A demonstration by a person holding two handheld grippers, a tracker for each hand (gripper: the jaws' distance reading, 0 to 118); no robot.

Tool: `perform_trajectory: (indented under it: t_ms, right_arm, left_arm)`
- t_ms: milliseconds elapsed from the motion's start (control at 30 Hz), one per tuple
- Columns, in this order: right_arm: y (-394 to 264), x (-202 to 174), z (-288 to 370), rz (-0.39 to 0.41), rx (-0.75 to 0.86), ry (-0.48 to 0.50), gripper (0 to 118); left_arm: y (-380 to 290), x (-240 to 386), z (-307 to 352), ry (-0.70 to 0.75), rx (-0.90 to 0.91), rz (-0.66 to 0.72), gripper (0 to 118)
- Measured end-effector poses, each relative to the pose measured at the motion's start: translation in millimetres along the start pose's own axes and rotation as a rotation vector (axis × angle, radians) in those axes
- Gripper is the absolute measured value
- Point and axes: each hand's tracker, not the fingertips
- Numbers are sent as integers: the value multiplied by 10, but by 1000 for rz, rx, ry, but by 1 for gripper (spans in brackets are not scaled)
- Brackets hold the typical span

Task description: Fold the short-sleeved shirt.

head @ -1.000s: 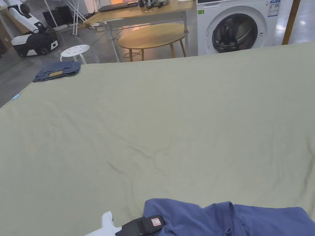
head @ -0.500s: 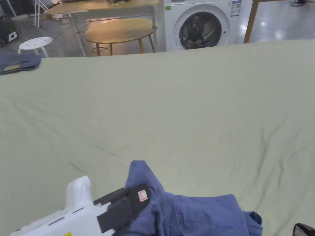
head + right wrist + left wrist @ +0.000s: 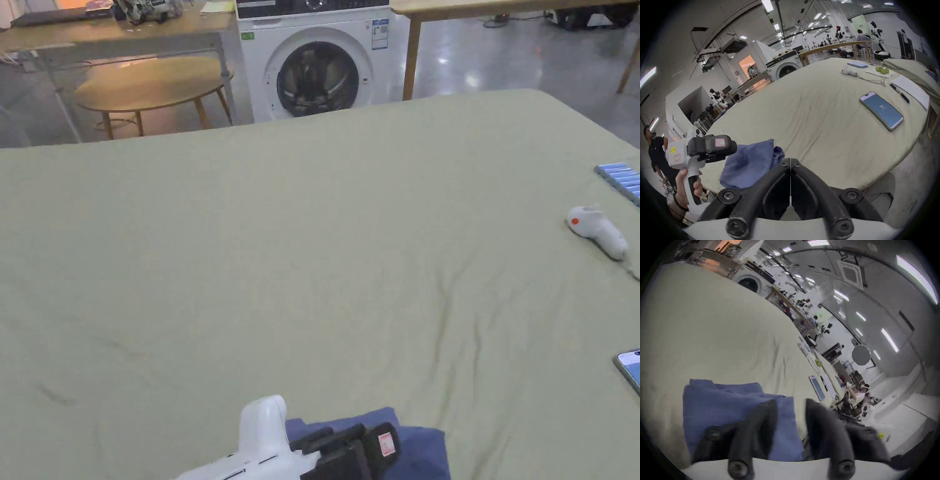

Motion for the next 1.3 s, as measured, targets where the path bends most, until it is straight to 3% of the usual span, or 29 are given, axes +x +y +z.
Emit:
perform_trajectory:
  t_ms: [33,167,233,333,367,467,533,667,800,867,900,933,1000,1067,1100,1200,1233,1300]
  right_arm:
    - [-12,10,-5,-7,-8,-1,0]
    - [-48,-41,-16,-9,-26,-3,0]
    - [-58,-115,-44,3,-36,14,0]
    - [-57,-279,-172,89,-73,58,0]
    - [-57,-331,-256,120,-87,67,0]
    - [4,-513,-595,183,-168,91,0]
    - [15,-602,-846,218,-232,73,0]
    - [-74,-574,-1300,262,-387,-53,0]
    - [-22,-466,-1236,187,-365,8,0]
    - [-48,-434,-1225,177,-360,19,0]
    - [-59,-426,-1209,168,-353,24,0]
    - [-61,-425,-1195,163,-348,26,0]
    - [-64,-436,-1190,154,-349,23,0]
    - [-57,-448,-1183,153,-347,20,0]
    - [-47,-460,-1176,158,-349,14,0]
    - [8,-481,-1125,173,-348,34,0]
    - [45,-490,-1074,168,-322,81,0]
    - [91,-497,-1023,178,-269,120,0]
  left_arm:
    - [-17,-20,-52,22,-15,-19,0]
    - [-260,-85,-537,56,-197,-55,0]
    - [-396,-124,-806,166,-299,-130,0]
    - [-387,-139,-745,102,-252,-85,0]
    - [-297,-47,-584,72,-218,-59,3]
    - [-123,-17,-108,69,-77,-96,57]
    - [37,-123,232,83,-36,-78,78]
    - [185,-605,777,90,0,52,80]
    - [72,-1075,829,102,-30,205,80]
    - [-40,-1215,640,-41,-63,324,80]
    - [-86,-1231,509,-26,-85,336,80]
    - [-111,-1229,411,12,-105,312,80]
    - [-107,-1170,291,-70,-111,267,78]
    - [-77,-1101,186,-14,-134,292,34]
    - [-67,-1096,176,53,-151,265,30]
    - [-38,-1102,335,-21,-98,299,27]
    - [4,-1120,438,-59,-89,336,27]
    - [89,-1192,854,-48,38,331,27]
